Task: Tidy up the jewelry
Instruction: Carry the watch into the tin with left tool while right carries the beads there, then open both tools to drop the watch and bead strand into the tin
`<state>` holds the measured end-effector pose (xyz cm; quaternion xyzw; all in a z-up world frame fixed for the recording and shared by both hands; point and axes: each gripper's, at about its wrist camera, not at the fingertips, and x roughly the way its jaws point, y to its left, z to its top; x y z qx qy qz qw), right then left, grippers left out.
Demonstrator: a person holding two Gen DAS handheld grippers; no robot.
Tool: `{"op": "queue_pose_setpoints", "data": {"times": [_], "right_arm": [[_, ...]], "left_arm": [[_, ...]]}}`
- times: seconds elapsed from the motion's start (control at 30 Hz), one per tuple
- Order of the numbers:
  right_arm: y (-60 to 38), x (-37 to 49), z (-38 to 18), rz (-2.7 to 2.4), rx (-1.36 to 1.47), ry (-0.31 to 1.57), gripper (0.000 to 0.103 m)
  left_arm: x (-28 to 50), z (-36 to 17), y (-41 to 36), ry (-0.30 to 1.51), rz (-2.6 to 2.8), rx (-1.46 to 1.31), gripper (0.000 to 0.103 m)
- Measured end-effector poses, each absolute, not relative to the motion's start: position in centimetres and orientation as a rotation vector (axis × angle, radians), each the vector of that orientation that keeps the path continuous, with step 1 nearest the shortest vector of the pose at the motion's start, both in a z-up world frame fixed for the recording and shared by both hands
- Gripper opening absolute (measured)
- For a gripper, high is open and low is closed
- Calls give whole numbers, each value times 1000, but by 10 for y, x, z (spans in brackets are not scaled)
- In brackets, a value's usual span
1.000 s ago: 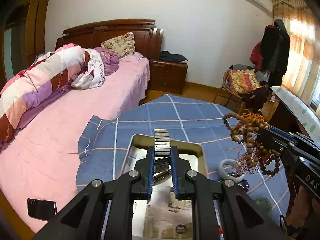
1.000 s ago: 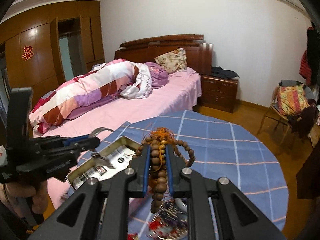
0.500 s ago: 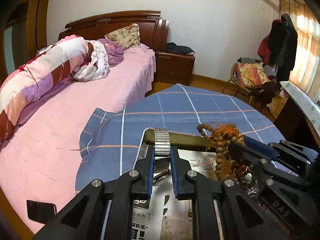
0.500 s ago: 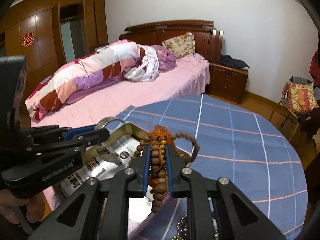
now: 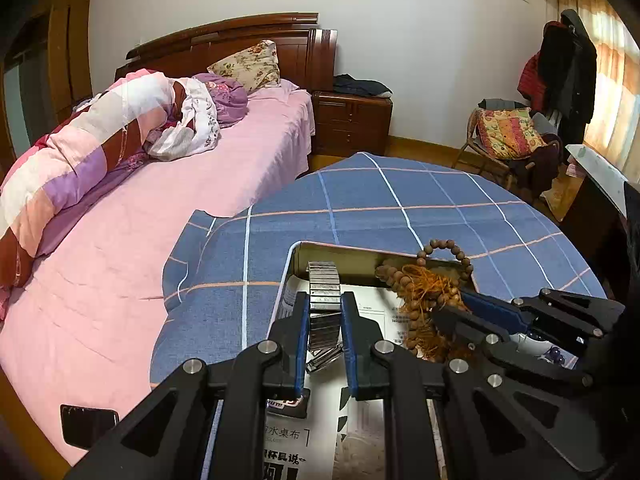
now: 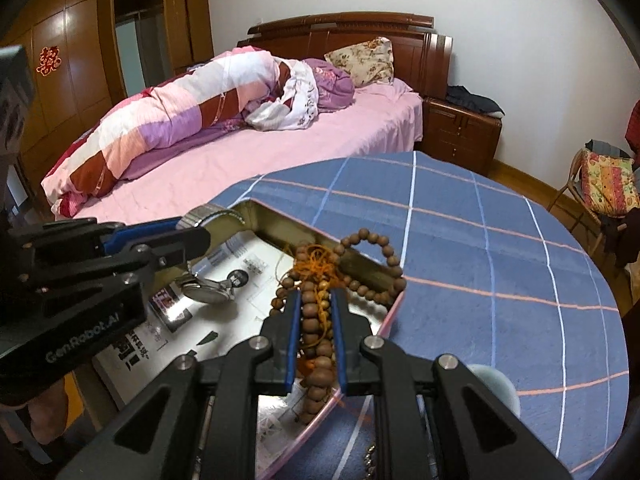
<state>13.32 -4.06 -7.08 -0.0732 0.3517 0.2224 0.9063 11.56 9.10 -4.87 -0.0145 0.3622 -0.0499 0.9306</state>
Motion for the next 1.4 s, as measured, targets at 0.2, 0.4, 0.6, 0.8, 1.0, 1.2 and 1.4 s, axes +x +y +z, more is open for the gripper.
{"op": "queue_pose_setpoints", "data": {"times": [0.2,0.4,0.6,0.8,1.0,1.2,1.4], "right_arm": [[-42,133,-73,454,-148,738,18],[-42,134,-72,455,-142,733,26],[-45,130,-69,452,-127,718,53],[-45,129,-69,449,-120,720,55],[-50,123,-64,460,-102,711,60],[-66,114,-53,461,-94,702,63],[-106,94,-50,408,-94,709,67]], "left_arm": [[119,-55,91,769,-98,-28,15],[120,-53,90,768,-89,-27,47],[114,-47,91,724,-79,-26,67],[118,-53,92,740,-57,-21,67],[115,-51,94,741,-36,-34,67],[106,-44,87,733,-23,-8,67],[81,-39,71,707,-16,11,67]]}}
